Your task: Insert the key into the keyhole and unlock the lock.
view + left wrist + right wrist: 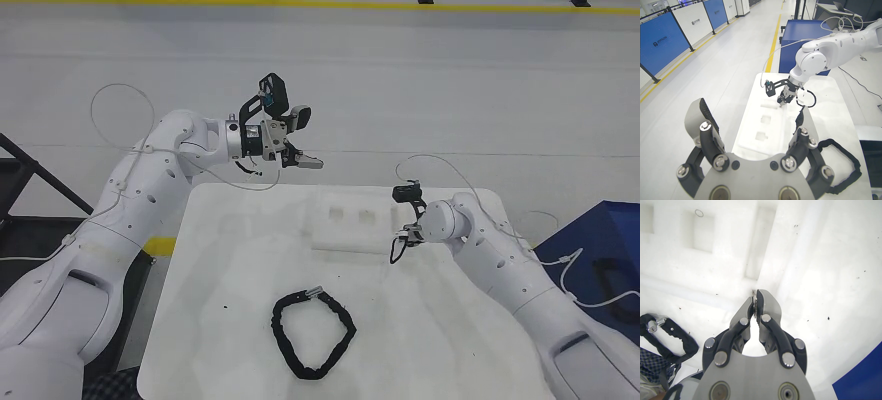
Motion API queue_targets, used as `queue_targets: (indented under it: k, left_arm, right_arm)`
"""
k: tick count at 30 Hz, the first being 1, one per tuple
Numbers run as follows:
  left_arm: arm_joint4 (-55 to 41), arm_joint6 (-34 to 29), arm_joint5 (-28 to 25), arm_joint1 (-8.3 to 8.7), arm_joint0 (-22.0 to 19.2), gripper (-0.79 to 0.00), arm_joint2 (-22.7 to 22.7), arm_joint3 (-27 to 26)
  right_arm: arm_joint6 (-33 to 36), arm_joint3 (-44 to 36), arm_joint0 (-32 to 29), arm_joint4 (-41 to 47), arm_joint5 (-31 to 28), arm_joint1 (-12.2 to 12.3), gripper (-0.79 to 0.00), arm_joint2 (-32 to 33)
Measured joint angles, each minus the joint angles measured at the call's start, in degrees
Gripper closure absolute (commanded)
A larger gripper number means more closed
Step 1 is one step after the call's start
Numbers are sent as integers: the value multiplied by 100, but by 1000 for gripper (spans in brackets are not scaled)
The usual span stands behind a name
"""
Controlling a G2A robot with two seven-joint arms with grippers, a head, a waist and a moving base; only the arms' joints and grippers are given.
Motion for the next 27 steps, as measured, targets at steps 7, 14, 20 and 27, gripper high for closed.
queue_targets:
  k: [7, 14, 20, 27]
  left_arm:
    - [0, 0, 0, 0, 0, -785, 0, 0]
    - [0, 0, 0, 0, 0, -785, 0, 0]
    - [0, 0, 0, 0, 0, -785, 0, 0]
    - [0, 0, 0, 0, 0, -785, 0, 0]
  right_arm:
    - [303, -333, 21, -270, 127, 58, 0, 146]
    - [380, -894, -197, 66, -37, 219, 0, 714]
    - [516, -1570, -609, 685, -240, 420, 0, 1465]
    - [900, -2072, -1046, 1894, -624, 599, 0, 2371]
